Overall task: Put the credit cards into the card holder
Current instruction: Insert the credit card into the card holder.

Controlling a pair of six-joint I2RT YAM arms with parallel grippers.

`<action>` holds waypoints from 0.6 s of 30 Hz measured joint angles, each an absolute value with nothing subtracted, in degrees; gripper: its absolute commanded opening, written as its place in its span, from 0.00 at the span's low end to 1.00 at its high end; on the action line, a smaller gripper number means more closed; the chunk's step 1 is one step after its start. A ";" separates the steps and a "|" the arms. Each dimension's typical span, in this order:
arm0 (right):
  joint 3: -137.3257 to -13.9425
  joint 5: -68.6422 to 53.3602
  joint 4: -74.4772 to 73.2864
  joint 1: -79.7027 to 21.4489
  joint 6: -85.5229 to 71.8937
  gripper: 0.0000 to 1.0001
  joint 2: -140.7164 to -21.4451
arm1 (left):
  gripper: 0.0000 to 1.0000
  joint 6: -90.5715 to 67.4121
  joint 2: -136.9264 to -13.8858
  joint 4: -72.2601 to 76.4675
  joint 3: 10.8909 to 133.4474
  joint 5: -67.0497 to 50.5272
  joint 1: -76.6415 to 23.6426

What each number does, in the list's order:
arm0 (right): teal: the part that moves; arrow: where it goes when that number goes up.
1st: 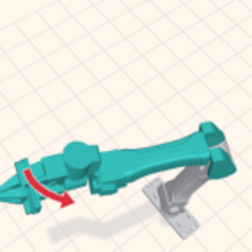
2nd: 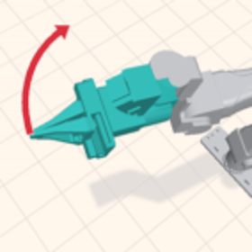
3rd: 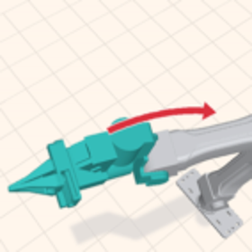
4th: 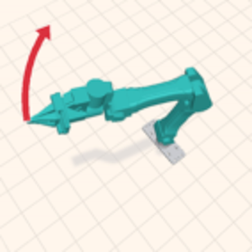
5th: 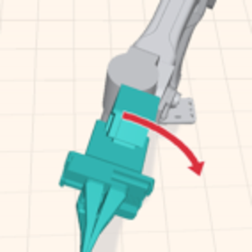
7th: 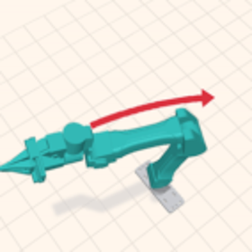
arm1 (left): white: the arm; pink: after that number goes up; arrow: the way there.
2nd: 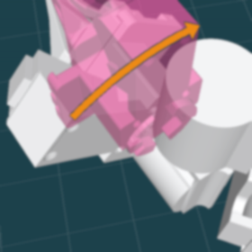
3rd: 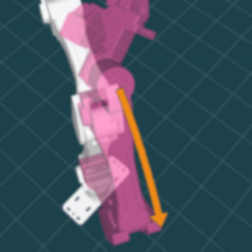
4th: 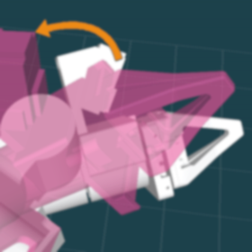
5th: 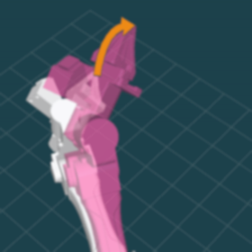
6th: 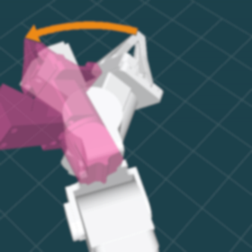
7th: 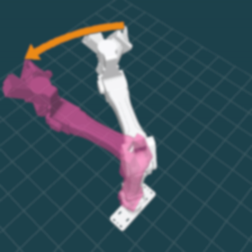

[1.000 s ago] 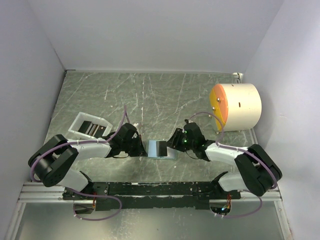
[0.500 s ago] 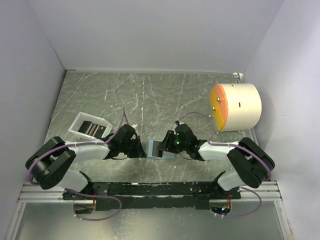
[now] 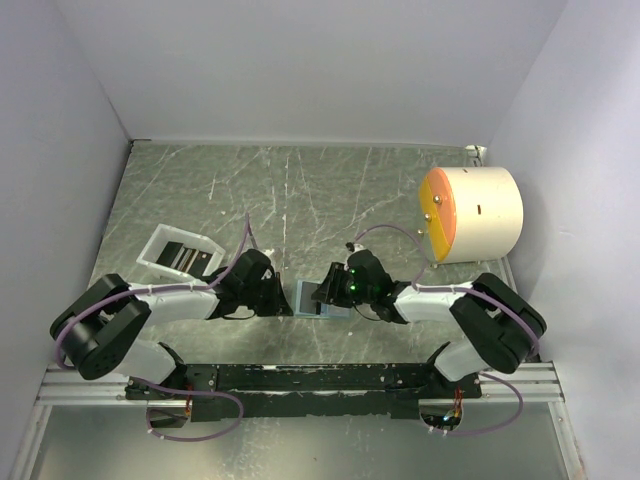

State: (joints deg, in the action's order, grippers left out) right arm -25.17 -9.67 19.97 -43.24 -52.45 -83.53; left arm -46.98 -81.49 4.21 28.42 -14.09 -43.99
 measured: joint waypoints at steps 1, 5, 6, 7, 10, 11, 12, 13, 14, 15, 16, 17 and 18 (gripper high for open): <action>-25.17 -9.74 20.32 -43.27 -52.36 0.37 -83.81 | 0.07 -46.98 -81.49 4.10 28.42 -14.09 -43.99; -25.17 -10.61 22.50 -43.24 -51.64 0.35 -85.43 | 0.07 -46.98 -81.49 3.88 28.42 -13.93 -43.99; -25.17 -10.85 22.92 -43.24 -51.53 0.35 -85.73 | 0.07 -46.98 -81.49 3.84 28.42 -13.89 -43.99; -25.21 -11.11 23.46 -43.24 -51.37 0.35 -86.13 | 0.07 -46.96 -81.47 3.75 28.42 -13.80 -43.99; -25.52 -12.08 25.06 -43.22 -50.94 0.34 -87.29 | 0.07 -46.94 -81.28 3.11 28.45 -13.37 -44.01; -25.52 -12.34 25.50 -43.22 -50.89 0.33 -87.53 | 0.07 -46.94 -81.10 2.72 28.47 -13.17 -43.99; -25.52 -12.64 25.91 -43.22 -50.83 0.32 -87.81 | 0.07 -46.94 -80.86 2.24 28.53 -12.99 -44.01; -25.52 -12.88 26.28 -43.24 -50.74 0.31 -88.05 | 0.07 -46.92 -80.66 1.69 28.62 -12.75 -44.01; -25.52 -13.06 26.52 -43.24 -50.70 0.30 -88.27 | 0.07 -46.94 -80.53 1.30 28.73 -12.58 -44.01; -25.52 -13.17 26.61 -43.24 -50.68 0.28 -88.42 | 0.07 -46.94 -80.36 0.75 28.84 -12.27 -44.01; -25.52 -13.26 26.70 -43.24 -50.65 0.28 -88.55 | 0.07 -46.94 -80.14 0.43 28.88 -12.03 -44.01; -25.52 -13.34 26.70 -43.24 -50.63 0.27 -88.64 | 0.07 -46.94 -79.81 0.05 28.88 -11.73 -44.01; -25.52 -13.37 26.70 -43.24 -50.57 0.25 -88.68 | 0.07 -46.94 -79.40 -0.40 28.88 -11.40 -44.01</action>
